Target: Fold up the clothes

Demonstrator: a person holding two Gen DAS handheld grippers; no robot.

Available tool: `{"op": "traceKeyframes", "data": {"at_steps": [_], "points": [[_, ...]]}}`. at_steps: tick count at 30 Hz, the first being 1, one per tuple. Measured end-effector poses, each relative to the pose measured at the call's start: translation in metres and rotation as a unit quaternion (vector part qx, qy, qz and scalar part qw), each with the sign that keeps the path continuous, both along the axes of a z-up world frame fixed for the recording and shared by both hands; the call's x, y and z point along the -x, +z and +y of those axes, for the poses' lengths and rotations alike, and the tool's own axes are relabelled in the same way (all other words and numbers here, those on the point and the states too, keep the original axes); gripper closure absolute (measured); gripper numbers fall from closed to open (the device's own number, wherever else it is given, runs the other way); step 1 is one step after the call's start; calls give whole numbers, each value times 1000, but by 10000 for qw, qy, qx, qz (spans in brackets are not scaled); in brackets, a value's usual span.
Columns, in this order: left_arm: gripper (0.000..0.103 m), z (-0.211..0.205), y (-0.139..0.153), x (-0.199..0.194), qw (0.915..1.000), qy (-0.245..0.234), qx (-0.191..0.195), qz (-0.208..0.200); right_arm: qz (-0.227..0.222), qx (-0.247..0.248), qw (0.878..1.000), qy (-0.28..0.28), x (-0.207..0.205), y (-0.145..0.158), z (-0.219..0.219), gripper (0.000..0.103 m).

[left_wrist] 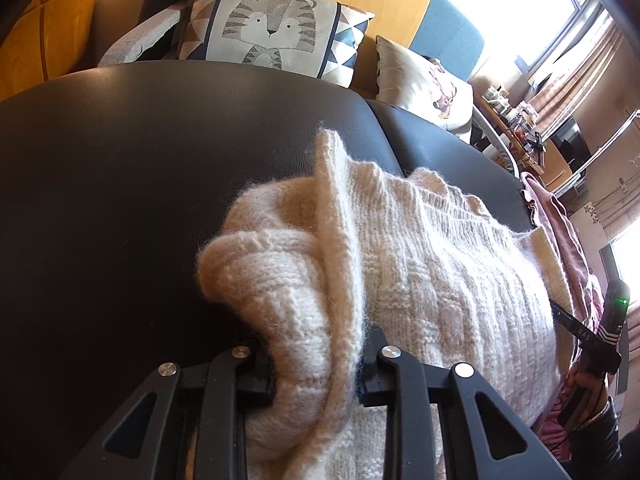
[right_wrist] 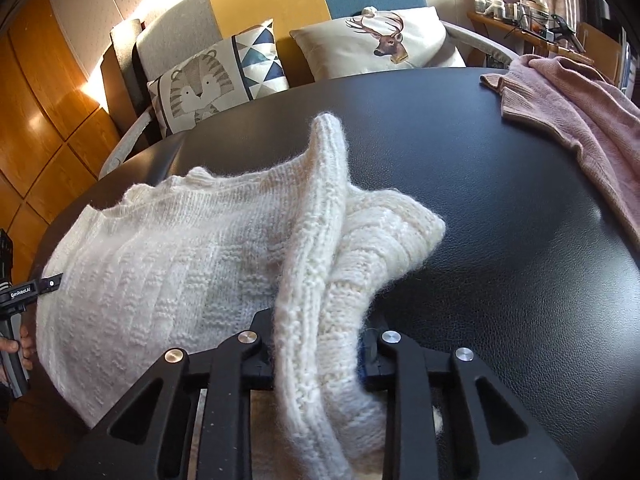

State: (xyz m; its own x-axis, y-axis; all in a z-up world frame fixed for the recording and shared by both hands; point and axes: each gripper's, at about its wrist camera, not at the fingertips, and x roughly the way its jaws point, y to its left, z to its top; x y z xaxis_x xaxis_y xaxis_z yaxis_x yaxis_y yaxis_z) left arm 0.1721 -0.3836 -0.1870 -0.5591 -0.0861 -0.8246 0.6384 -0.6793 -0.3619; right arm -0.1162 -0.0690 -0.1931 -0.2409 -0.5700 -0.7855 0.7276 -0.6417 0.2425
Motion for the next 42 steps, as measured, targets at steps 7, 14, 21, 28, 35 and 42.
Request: {"op": "traceKeyframes", "data": {"at_steps": [7, 14, 21, 28, 35, 42], "points": [[78, -3, 8, -4, 9998, 135, -50, 131, 108, 240, 9997, -13, -2, 24, -1, 82], [78, -5, 28, -25, 9983, 331, -22, 484, 391, 468, 9974, 377, -25, 63, -33, 82], [78, -24, 51, -78, 9944, 736, 112, 756, 580, 625, 9922, 910, -59, 91, -84, 82], [78, -69, 65, -171, 9860, 1454, 325, 755, 521, 657, 9803, 1791, -122, 90, -184, 82], [78, -117, 71, -279, 9688, 2341, 658, 479, 316, 606, 9624, 2629, -200, 67, -293, 82], [78, -166, 60, -366, 9478, 3092, 779, 70, 205, 438, 9497, 3093, -264, 39, -380, 82]]}}
